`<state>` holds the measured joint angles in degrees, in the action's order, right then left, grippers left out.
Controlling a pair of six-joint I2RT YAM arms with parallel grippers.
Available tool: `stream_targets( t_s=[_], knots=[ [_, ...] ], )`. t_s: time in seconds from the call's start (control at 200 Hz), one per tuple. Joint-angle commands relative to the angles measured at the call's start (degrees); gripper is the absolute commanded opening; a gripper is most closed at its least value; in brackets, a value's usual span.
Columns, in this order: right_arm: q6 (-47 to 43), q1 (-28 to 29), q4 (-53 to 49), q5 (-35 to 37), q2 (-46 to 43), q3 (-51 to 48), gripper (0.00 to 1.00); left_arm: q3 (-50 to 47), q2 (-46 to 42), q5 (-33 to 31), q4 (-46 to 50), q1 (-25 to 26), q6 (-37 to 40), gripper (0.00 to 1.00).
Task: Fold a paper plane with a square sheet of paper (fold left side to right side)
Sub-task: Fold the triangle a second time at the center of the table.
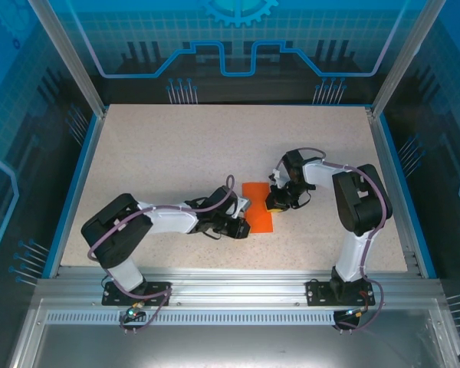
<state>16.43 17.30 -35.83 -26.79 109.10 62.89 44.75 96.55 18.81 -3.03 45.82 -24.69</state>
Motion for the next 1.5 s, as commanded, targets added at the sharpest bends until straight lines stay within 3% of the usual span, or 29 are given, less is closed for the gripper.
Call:
stream_targets(
  t_s=[0.0,0.315,0.64,1.496],
  knots=[
    [-0.7,-1.3,0.2,6.4,2.4,-0.1,0.10,5.3,-2.2,4.2,3.9,0.1,3.5,0.17],
    [-0.7,-1.2,-0.1,6.5,2.3,-0.2,0.10,14.8,9.1,6.2,5.1,-1.0,6.5,0.14],
    [-0.7,-1.2,-0.3,6.8,2.4,-0.5,0.10,14.1,13.7,6.8,5.3,-2.9,6.7,0.11],
    [-1.1,-1.1,-0.3,5.2,2.1,0.3,0.11,-6.0,0.4,5.4,2.8,-2.7,1.9,0.09]
  ],
)
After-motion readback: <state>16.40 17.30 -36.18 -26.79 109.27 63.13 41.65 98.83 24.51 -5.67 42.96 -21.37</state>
